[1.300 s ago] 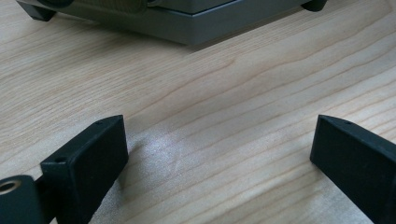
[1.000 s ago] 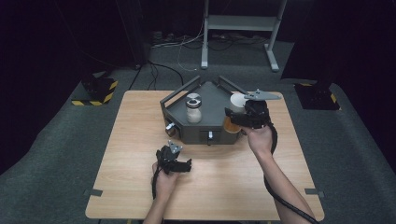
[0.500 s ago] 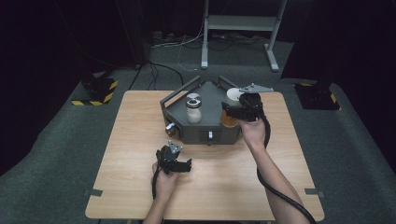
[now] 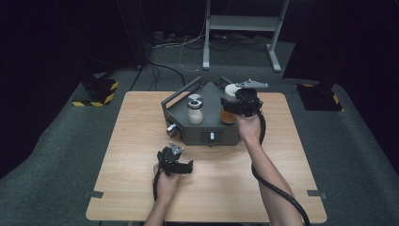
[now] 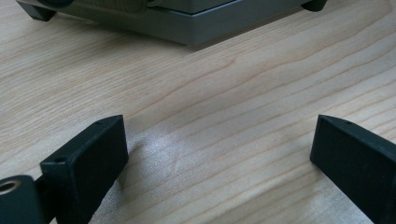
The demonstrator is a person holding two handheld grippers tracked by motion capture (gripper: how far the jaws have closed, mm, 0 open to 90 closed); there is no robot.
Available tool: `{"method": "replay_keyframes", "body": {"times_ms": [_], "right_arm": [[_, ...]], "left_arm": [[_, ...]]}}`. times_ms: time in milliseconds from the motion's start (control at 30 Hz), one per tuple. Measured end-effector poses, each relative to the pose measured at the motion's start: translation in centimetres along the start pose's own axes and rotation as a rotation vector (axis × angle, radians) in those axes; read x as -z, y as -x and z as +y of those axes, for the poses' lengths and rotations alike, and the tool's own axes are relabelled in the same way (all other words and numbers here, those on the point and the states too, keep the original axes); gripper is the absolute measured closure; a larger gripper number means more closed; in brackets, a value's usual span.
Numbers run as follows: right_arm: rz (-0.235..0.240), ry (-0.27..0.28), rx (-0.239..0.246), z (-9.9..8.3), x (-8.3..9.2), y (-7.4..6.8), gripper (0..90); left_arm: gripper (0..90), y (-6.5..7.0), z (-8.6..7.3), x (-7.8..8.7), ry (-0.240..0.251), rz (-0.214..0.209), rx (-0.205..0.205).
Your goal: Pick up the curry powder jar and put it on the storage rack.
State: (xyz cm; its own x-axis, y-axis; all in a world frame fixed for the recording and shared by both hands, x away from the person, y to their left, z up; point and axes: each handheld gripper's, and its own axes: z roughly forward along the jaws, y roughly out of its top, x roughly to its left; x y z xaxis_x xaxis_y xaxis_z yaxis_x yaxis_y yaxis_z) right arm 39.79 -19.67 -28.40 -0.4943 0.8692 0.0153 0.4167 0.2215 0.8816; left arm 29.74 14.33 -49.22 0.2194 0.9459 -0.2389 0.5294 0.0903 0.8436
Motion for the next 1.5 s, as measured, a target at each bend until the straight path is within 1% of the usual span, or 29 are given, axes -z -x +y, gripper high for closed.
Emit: {"method": "replay_keyframes", "body": {"times_ms": [133, 267, 500, 733, 1233, 1500], "right_arm": [[-0.005, -0.011, 0.006, -0.1, -0.6, -0.2, 34.9], [-0.001, -0.016, 0.001, -0.2, -0.9, -0.2, 34.9], [-0.001, -0.027, 0.015, -0.5, -1.5, -0.4, 34.8], [0.0, -0.033, 0.028, -0.3, -1.6, -0.6, 34.8], [-0.001, -0.028, 0.059, -0.8, -1.4, -0.9, 34.5], [0.0, -0.024, 0.058, -1.0, -1.3, -0.9, 34.4]], "left_arm": [[4.0, 0.0, 0.0, 0.0, 0.0, 0.0, 0.0], [4.0, 0.0, 0.0, 0.0, 0.0, 0.0, 0.0], [4.0, 0.0, 0.0, 0.0, 0.0, 0.0, -0.001], [4.0, 0.0, 0.0, 0.0, 0.0, 0.0, 0.0], [4.0, 0.0, 0.0, 0.0, 0.001, 0.0, 0.0], [4.0, 0.0, 0.0, 0.0, 0.0, 0.0, 0.0]]}}
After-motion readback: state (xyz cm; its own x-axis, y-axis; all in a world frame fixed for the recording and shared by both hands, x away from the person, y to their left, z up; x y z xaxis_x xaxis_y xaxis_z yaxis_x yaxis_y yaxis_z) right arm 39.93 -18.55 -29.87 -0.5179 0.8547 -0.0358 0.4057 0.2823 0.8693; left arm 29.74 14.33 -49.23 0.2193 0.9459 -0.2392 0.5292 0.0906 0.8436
